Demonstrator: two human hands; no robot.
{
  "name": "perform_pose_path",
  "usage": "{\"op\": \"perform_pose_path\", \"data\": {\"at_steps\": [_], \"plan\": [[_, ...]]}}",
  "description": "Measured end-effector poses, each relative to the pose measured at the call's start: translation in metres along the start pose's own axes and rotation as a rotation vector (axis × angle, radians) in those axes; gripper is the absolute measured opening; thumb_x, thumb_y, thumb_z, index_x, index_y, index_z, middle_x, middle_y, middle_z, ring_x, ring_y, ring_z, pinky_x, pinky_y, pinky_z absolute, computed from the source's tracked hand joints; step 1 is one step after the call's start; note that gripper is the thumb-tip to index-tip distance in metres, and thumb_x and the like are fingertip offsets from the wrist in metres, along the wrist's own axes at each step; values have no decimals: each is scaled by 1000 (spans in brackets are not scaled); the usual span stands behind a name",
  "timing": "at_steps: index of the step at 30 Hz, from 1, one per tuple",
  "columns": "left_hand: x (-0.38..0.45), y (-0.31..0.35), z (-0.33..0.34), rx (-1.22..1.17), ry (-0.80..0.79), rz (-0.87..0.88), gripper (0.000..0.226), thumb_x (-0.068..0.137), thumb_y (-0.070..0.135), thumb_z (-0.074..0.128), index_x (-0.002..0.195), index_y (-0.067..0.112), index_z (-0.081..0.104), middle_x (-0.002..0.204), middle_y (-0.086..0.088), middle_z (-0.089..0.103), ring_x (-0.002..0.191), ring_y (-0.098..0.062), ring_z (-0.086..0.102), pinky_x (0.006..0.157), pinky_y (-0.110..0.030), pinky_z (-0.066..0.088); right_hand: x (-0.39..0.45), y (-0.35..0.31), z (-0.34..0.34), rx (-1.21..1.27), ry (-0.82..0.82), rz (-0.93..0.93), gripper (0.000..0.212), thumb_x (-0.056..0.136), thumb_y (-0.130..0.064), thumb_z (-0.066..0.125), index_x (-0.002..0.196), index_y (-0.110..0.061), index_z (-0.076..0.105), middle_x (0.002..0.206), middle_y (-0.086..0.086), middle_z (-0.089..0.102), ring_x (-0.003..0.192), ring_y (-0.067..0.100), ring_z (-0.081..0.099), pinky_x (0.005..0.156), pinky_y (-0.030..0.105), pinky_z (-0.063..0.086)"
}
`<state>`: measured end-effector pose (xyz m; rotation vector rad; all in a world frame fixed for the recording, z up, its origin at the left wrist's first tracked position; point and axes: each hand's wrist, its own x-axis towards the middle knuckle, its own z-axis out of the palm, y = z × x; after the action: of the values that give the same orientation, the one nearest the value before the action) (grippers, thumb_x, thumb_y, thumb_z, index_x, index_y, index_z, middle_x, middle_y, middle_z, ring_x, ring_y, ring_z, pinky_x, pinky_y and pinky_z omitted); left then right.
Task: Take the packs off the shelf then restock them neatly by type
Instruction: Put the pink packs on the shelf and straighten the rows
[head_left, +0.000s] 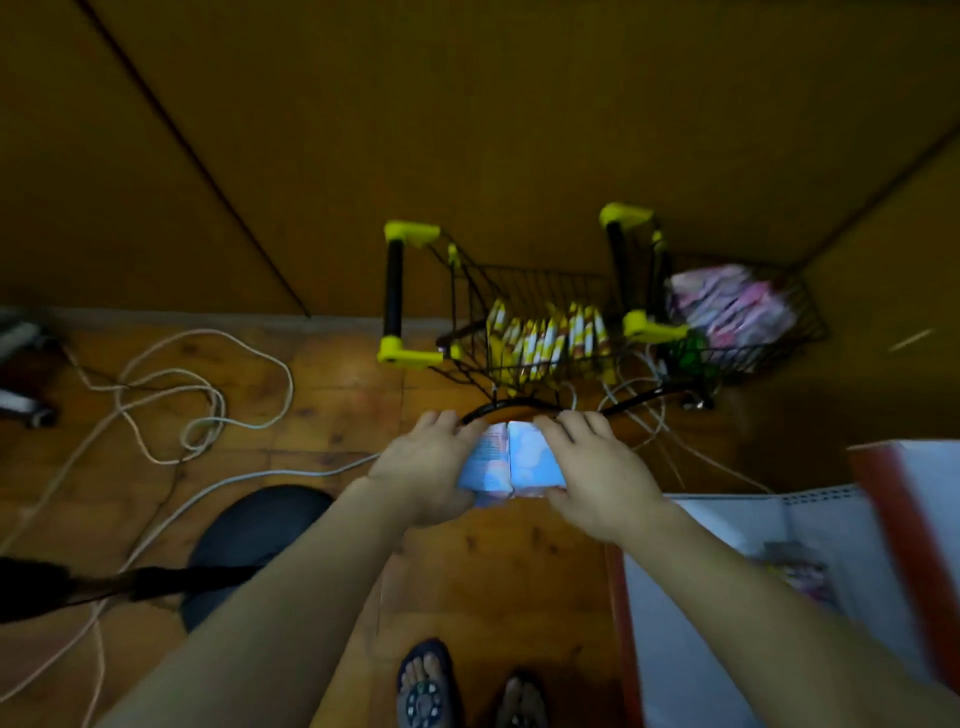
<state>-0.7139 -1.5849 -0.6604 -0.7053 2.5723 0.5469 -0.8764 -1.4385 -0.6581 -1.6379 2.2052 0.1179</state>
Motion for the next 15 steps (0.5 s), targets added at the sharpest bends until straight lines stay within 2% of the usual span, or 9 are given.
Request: {"op": "perform_pose_path", "data": {"at_steps": [4,8,11,15], "plan": [[-69,43,-131,8,87,13,94,79,57,68,154,27,21,142,-3,38,133,-25,34,105,-41,41,-52,-12,-145,-49,52,-36,82,88,-47,62,154,-21,20,145,2,35,133,27,31,98,40,46],[-126,76,-243,11,196,12,90,77,54,70,150,27,24,143,1,40,131,-23,36,105,-42,42,-90,-23,-263,-75,107,-62,84,85,-43,63,154,-23,20,144,2,37,132,26,32,101,41,44],[-167,99,-308,40,268,42,88,76,58,69,148,26,29,139,0,43,130,-26,38,106,-45,42,-118,-32,-329,-111,148,-67,86,85,-45,63,156,-22,18,147,3,36,133,28,34,106,43,42],[-215,127,-372,95,357,79,87,76,59,72,147,28,31,136,1,47,125,-24,42,103,-41,42,-155,-49,-398,-159,237,-41,87,83,-51,63,155,-23,21,145,4,39,132,28,38,107,42,42]]}}
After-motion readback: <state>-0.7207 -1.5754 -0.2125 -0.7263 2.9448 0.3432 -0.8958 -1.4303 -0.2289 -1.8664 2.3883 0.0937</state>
